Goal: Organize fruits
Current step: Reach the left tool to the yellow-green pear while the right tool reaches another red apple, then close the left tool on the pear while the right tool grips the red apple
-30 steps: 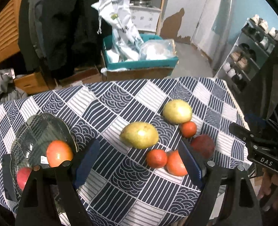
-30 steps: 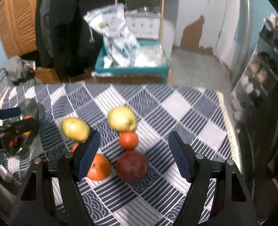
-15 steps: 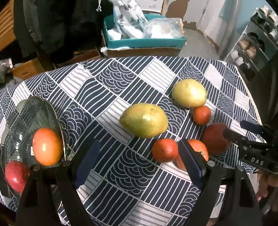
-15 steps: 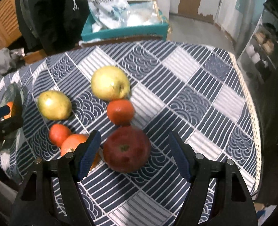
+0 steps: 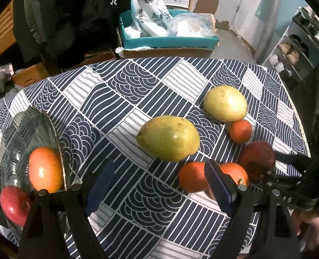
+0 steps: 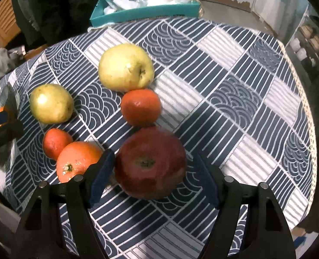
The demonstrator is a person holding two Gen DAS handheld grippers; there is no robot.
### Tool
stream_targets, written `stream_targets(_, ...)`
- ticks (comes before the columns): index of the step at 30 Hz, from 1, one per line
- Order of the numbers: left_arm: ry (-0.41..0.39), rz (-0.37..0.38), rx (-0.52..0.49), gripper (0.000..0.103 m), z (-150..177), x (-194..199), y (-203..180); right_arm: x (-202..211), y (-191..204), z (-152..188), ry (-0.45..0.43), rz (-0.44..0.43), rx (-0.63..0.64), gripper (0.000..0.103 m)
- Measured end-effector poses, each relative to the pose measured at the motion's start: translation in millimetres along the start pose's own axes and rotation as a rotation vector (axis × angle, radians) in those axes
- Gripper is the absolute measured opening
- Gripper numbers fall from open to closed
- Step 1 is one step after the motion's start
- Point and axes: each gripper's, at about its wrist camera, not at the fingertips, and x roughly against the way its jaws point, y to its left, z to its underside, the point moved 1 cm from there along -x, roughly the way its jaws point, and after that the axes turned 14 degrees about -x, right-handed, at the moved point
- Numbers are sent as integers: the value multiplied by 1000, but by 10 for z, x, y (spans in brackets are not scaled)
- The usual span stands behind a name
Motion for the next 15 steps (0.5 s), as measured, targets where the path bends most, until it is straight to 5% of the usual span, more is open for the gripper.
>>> stream_targets(5, 4, 19, 18, 87, -66, -99, 7, -154, -28, 27, 52, -14, -18, 74)
stream_targets(15, 26, 17, 22, 87, -244, -344, 5, -100, -47, -37, -20, 9, -11, 73)
